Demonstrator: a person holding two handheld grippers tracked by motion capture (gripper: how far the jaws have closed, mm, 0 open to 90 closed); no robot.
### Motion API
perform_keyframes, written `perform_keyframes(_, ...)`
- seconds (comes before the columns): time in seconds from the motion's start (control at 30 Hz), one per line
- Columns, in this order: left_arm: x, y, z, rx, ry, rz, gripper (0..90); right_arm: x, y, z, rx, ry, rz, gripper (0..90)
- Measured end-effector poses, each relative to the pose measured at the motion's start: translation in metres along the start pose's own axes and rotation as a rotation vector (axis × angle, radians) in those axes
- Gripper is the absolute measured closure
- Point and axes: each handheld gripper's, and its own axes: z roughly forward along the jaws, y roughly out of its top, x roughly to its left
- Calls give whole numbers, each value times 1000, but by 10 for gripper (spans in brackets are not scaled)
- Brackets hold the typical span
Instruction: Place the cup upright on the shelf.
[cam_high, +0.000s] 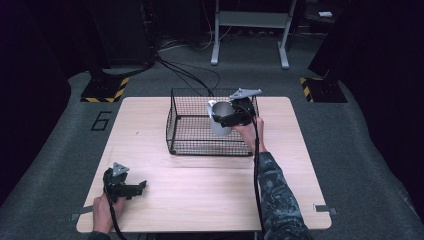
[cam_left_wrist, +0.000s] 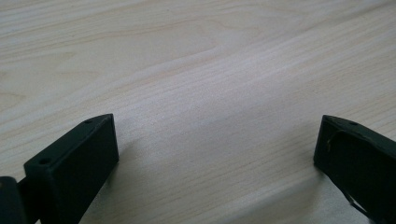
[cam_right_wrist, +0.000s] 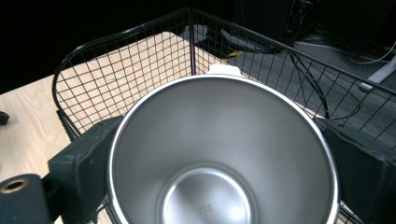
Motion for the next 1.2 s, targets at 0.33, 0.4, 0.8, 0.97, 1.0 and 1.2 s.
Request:
perform_keyframes(0.33, 0, 0, 0, 0, 0, 0, 0, -6, -4, 17, 39, 4, 5, 57)
perform_keyframes(0.4, 0, 0, 0, -1, 0, -1, 0, -7, -5, 20, 45, 2, 7, 57)
perform_keyframes(0.8, 0, 0, 0, 0, 0, 0, 0, -11, -10, 33, 98, 9, 24, 57)
perform_keyframes(0.97, 0, 0, 0, 0, 0, -1, 0, -12, -10, 35, 122, 11, 23, 57)
perform_keyframes(1.0, 0, 0, 0, 0, 0, 0, 0, -12, -11, 36, 135, 9, 33, 56)
perform_keyframes(1.2, 0, 0, 0, 0, 0, -1, 0, -10, -10, 38, 170, 0, 29, 56)
